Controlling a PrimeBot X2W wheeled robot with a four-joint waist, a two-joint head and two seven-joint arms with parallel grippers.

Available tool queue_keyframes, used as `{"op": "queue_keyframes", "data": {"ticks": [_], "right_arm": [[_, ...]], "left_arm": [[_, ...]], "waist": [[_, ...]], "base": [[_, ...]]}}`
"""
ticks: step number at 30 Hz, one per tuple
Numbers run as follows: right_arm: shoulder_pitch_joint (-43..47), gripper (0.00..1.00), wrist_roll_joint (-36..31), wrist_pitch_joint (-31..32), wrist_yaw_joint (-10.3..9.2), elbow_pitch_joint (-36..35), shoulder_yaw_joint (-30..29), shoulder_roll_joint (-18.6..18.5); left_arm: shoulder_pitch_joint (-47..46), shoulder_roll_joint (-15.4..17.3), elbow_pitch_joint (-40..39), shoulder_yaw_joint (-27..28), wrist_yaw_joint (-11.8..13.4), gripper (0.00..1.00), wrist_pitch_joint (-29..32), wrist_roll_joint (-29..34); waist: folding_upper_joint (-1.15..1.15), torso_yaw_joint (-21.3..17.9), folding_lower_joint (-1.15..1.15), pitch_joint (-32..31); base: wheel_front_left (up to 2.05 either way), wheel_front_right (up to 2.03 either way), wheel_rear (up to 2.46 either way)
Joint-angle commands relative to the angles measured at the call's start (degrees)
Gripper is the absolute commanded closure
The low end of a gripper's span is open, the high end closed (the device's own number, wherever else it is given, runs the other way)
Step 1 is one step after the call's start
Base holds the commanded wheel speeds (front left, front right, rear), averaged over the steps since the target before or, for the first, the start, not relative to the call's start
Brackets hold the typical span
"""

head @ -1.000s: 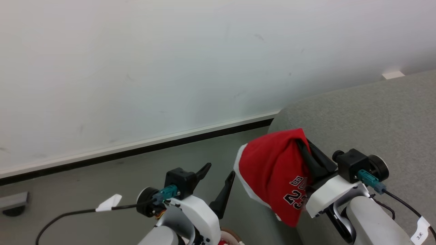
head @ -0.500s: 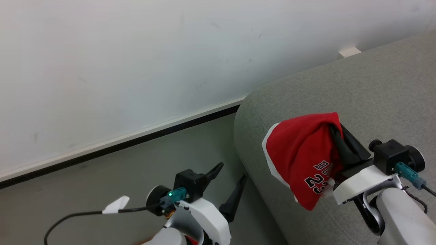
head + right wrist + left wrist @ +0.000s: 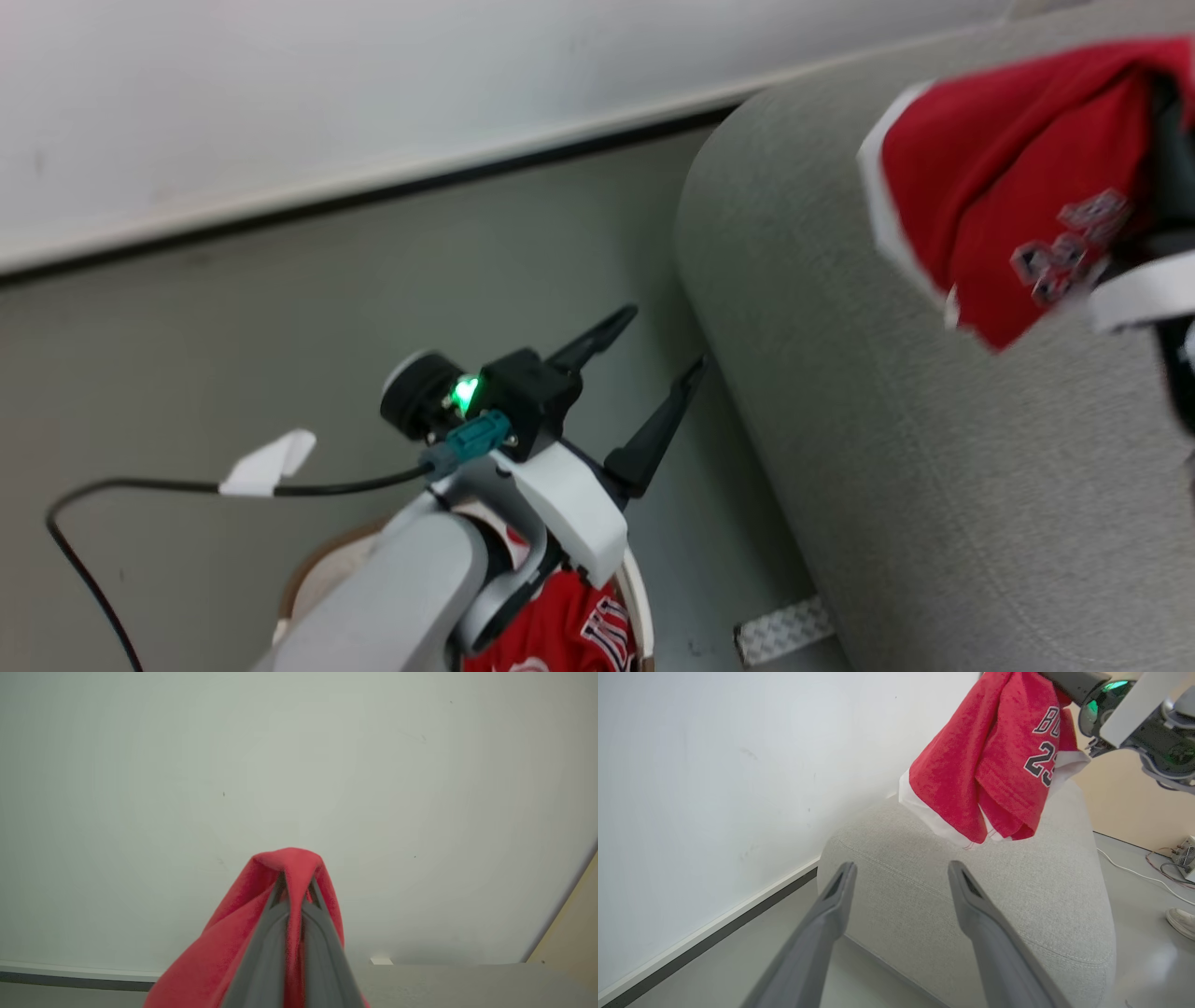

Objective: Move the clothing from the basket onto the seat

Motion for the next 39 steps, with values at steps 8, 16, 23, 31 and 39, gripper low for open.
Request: {"op": "queue_keyframes", "data": {"ticks": [8, 16, 23, 31, 39], "right_arm": [[-15.66, 1.00, -8.09, 5.75, -0.13, 3.54, -13.05, -1.92], [-19.34, 1.00, -17.87, 7.18, -0.13, 9.99, -30.44, -2.70], [-11.50, 1.00, -26.42, 8.64, -0.13, 15.60, -40.65, 0.29], [-6.04, 0.00, -30.18, 4.64, -0.13, 16.14, -45.53, 2.92], [2.98, 0.00, -29.09, -2.81, -0.13, 8.26, -39.43, 6.87]], "left_arm": [[-8.82, 1.19, -2.59, -0.13, -2.75, 0.00, -0.27, 3.20], [-11.52, -0.14, -1.94, -0.49, -3.30, 0.00, -2.59, 2.60], [-8.92, 1.14, -0.23, -0.27, -2.98, 0.00, -3.48, 1.63], [-6.94, 1.21, 1.45, 0.06, -1.95, 0.00, -4.88, 0.65], [-1.66, 2.00, 5.36, 2.56, 0.65, 0.00, -9.51, -1.47]], "waist": [[-0.01, 7.48, -0.01, 17.96], [-0.01, 10.72, -0.01, 22.05], [-0.01, 9.90, -0.01, 19.54], [-0.01, 10.27, -0.01, 15.30], [-0.01, 12.03, -0.01, 6.25]], "base": [[0.00, 0.00, 0.00], [0.00, 0.00, 0.00], [0.00, 0.00, 0.00], [0.00, 0.00, 0.00], [0.00, 0.00, 0.00]]}}
